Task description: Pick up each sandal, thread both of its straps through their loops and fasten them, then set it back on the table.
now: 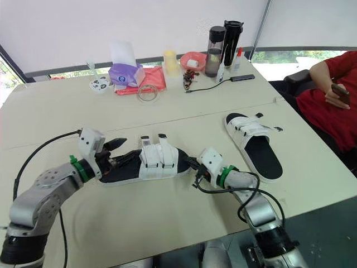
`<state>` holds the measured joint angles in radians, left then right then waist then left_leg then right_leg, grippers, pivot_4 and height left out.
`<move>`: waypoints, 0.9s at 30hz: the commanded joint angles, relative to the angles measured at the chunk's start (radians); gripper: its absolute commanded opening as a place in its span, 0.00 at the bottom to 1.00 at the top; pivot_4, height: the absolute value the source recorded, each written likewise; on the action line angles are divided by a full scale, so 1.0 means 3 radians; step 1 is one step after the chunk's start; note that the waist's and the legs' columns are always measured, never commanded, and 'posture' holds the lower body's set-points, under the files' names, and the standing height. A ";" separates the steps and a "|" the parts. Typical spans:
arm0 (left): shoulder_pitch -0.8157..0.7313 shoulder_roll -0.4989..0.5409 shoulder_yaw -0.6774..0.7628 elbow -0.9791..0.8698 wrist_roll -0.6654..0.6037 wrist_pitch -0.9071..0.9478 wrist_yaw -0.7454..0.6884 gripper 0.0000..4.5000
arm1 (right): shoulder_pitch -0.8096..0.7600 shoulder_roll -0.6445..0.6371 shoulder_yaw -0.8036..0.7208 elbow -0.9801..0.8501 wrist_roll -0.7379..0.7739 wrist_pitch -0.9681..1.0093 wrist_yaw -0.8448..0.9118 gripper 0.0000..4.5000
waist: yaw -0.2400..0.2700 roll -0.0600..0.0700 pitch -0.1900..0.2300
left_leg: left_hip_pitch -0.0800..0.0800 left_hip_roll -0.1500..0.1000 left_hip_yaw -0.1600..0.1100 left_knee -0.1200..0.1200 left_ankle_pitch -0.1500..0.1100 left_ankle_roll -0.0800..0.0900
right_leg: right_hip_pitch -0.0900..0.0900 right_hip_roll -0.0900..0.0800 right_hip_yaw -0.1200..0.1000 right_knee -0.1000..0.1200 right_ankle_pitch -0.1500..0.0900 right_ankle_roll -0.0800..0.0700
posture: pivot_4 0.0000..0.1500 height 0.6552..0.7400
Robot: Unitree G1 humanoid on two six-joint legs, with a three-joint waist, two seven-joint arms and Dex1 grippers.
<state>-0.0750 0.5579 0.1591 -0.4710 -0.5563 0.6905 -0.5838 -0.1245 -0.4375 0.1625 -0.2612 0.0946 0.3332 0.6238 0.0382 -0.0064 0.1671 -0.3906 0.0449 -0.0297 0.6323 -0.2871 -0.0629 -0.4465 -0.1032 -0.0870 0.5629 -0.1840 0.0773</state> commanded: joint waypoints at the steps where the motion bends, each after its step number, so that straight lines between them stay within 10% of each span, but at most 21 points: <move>1: 0.0097 0.0121 0.0034 -0.0226 -0.0126 0.0040 -0.0141 0.87 | 0.0112 -0.0099 -0.0165 -0.0471 0.0099 0.0310 -0.0048 0.00 | 0.0000 -0.0001 0.0025 | 0.0000 0.0000 -0.0001 -0.0001 -0.0003 0.0005 | 0.0000 0.0001 0.0000 0.0000 0.0000 0.0000 | 1.00 1.00; 17: 0.0126 0.0404 0.0165 0.0012 -0.0922 0.0771 -0.0464 0.87 | 0.0637 -0.0888 -0.0623 -0.1905 0.1128 0.1427 0.0379 0.00 | -0.0005 -0.0010 0.0082 | -0.0007 0.0002 -0.0001 0.0010 -0.0016 0.0029 | -0.0008 0.0005 0.0000 0.0004 -0.0002 0.0001 | 1.00 1.00; 27: -0.0368 -0.0143 -0.0252 0.0560 -0.0918 0.0736 -0.0404 0.87 | 0.0484 -0.0960 -0.0559 -0.1880 0.1217 0.1502 0.0329 0.00 | 0.0007 -0.0011 0.0081 | -0.0006 0.0001 -0.0005 0.0046 -0.0022 0.0039 | 0.0011 0.0006 0.0000 0.0018 0.0007 -0.0012 | 1.00 1.00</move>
<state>-0.1632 0.5432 0.0982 -0.3144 -0.8107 0.9071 -0.7144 0.0202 -0.7102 -0.0015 -0.7886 0.4470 0.7916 0.7216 0.0401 -0.0097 0.1915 -0.3925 0.0452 -0.0313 0.6473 -0.2940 -0.0510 -0.4428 -0.1014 -0.0869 0.5688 -0.1819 0.0737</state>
